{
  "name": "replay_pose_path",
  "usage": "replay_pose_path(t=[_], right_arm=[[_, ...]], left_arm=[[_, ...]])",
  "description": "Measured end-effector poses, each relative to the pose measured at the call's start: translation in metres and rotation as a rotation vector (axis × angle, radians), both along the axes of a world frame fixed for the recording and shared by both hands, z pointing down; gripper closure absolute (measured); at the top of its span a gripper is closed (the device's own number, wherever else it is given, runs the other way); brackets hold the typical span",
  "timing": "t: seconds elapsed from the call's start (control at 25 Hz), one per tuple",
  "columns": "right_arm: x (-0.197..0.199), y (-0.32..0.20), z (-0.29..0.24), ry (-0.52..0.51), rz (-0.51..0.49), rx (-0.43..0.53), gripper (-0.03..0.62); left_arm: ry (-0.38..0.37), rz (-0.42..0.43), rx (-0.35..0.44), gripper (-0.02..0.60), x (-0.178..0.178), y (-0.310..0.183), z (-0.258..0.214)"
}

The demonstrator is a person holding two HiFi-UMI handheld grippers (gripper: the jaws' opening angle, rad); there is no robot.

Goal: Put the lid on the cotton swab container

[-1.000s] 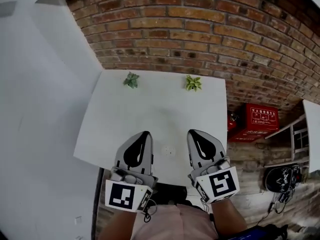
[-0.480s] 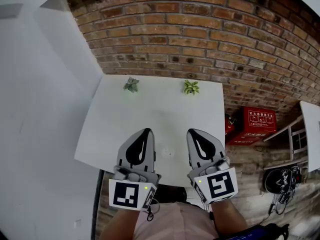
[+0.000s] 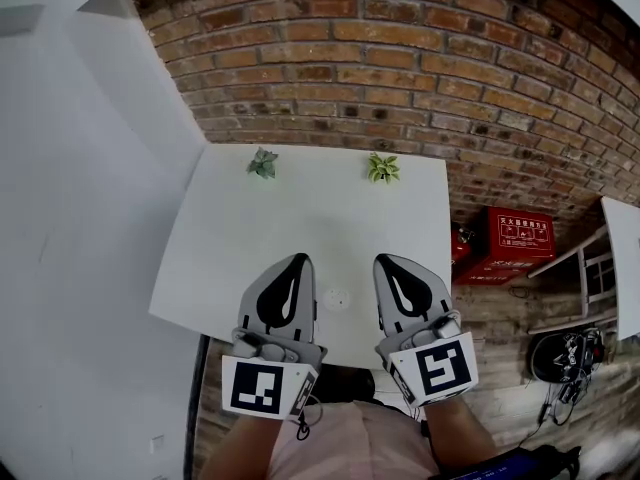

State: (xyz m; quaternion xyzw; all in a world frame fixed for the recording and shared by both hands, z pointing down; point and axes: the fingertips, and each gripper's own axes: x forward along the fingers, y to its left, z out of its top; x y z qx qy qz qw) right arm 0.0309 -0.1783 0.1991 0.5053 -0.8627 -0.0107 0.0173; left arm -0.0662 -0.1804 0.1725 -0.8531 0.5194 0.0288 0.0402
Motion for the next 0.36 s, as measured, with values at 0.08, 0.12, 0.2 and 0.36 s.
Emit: replay_pose_path(t=[0.08,0.12,0.2,0.36], right_arm=[[0.0008,-0.0001,0.0007,0.004,0.002,0.007,0.589],[0.0014,0.0000,0.0010,0.006,0.003,0.010,0.589],[0.0021,0.0004,0.0013,0.006,0.004,0.009,0.590],[0.0008,0.0018,0.0022,-0.006,0.005,-0.015,0.589]], left_arm=[[-0.002,0.000,-0.001,0.583,-0.0001,0.0002,0.0009],[-0.003,0.000,-0.002,0.583,0.0001,0.0005,0.0013],[-0.006,0.000,-0.003,0.583,0.0009,0.0010,0.0021],[-0.011,0.003,-0.007,0.583,0.0030,0.0014,0.0042]])
